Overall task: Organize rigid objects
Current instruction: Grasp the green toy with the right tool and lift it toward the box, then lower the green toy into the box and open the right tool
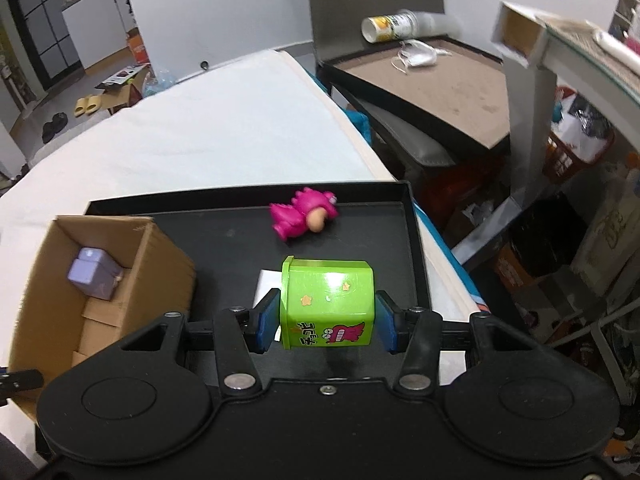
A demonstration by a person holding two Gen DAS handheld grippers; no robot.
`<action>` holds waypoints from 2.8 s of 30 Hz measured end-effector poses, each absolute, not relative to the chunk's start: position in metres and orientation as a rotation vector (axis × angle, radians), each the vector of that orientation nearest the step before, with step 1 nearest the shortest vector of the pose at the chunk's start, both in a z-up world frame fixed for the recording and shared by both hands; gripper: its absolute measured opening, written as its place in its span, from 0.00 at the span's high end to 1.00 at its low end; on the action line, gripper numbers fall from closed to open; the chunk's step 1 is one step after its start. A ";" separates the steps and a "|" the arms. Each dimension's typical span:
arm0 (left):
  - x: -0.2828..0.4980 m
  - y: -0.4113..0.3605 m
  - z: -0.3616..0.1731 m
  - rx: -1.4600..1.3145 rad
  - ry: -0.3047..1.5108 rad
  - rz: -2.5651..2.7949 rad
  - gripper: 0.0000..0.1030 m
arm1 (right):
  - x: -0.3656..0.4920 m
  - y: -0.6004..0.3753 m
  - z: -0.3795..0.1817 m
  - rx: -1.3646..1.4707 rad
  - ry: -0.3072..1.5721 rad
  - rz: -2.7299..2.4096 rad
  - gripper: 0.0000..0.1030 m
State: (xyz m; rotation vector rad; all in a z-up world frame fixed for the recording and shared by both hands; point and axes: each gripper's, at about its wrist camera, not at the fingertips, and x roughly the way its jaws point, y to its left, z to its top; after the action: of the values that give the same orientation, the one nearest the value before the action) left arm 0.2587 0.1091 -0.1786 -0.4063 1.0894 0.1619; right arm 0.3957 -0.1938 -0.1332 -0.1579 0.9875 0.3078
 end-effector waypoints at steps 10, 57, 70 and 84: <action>0.253 0.112 -0.175 -0.417 1.074 0.146 0.84 | 0.383 -0.164 -0.110 -0.160 0.943 0.360 0.53; 0.252 0.120 -0.177 -0.443 1.062 0.104 0.84 | 0.357 -0.034 -0.115 -0.234 0.969 0.562 0.45; 0.253 0.120 -0.178 -0.431 1.064 0.108 0.84 | 0.351 -0.090 -0.109 -0.175 0.970 0.511 0.43; 0.256 0.114 -0.178 -0.400 1.081 0.120 0.84 | 0.352 -0.152 -0.122 -0.101 0.997 0.428 0.40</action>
State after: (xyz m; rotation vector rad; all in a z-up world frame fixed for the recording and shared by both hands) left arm 0.2557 0.1140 -0.1779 -0.3996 1.0807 0.1200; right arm 0.3521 -0.1521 -0.1218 -0.1012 0.9970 0.4276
